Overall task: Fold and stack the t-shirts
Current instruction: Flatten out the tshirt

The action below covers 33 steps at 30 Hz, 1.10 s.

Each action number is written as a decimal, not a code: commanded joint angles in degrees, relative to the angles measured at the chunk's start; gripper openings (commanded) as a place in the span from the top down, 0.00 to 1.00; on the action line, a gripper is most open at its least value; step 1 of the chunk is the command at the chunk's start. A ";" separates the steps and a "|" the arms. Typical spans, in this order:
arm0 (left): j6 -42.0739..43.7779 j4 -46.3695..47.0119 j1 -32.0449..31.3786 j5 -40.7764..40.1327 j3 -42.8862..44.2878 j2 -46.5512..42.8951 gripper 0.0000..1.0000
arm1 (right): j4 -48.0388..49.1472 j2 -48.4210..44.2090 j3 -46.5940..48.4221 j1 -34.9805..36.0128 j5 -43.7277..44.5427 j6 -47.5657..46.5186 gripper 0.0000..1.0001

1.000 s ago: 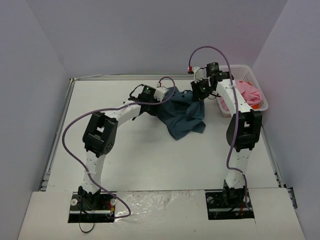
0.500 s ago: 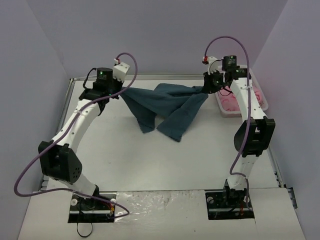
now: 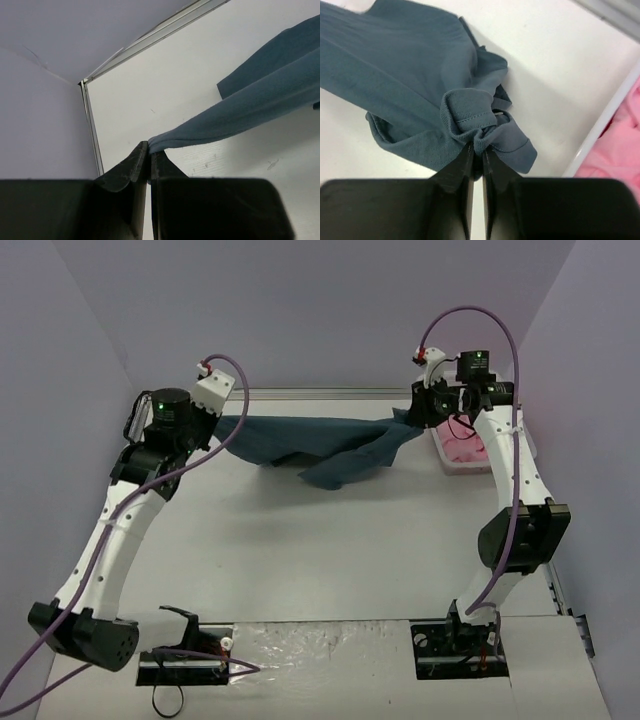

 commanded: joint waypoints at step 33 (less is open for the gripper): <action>-4.40 -2.32 8.12 14.46 -12.69 -1.80 0.98 | -10.10 -17.49 -37.78 23.79 -3.66 -43.27 0.52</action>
